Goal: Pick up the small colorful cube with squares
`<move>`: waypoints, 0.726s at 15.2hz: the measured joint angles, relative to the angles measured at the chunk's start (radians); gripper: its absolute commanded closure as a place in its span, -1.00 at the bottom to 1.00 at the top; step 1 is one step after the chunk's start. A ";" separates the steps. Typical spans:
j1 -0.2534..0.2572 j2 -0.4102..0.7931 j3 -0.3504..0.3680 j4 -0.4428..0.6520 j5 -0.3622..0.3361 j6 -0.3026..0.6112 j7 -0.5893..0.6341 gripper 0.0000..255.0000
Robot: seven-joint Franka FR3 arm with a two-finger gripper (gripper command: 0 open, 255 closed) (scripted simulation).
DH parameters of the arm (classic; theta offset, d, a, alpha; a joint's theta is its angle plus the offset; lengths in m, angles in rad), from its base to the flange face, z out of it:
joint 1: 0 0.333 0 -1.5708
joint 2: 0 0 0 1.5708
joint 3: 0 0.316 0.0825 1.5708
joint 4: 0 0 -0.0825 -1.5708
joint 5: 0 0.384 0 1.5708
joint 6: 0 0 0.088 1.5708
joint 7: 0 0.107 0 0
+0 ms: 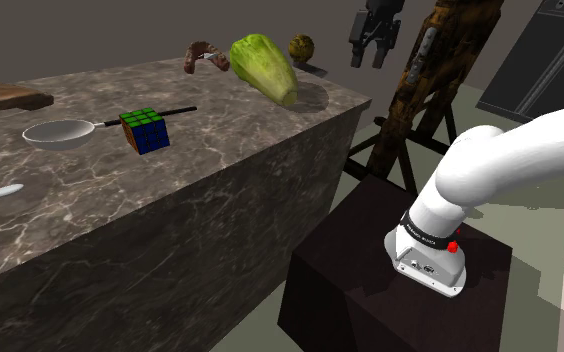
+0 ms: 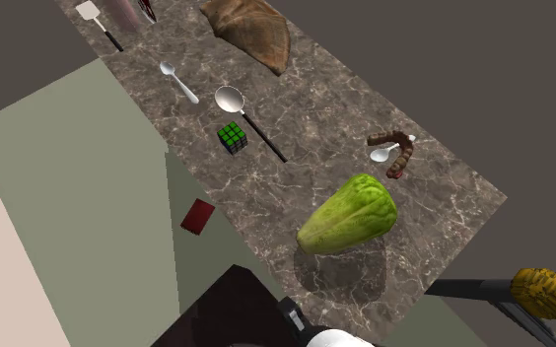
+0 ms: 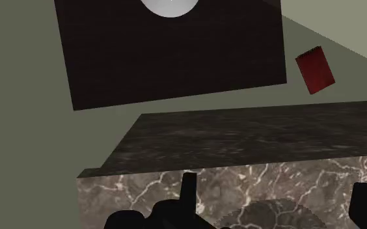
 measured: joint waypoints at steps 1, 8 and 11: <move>0.000 0.000 0.000 0.000 0.000 0.000 0.000 -1.00; 0.037 0.089 0.140 0.043 0.073 0.078 0.150 -1.00; 0.052 0.138 0.204 0.077 0.095 0.109 0.223 -1.00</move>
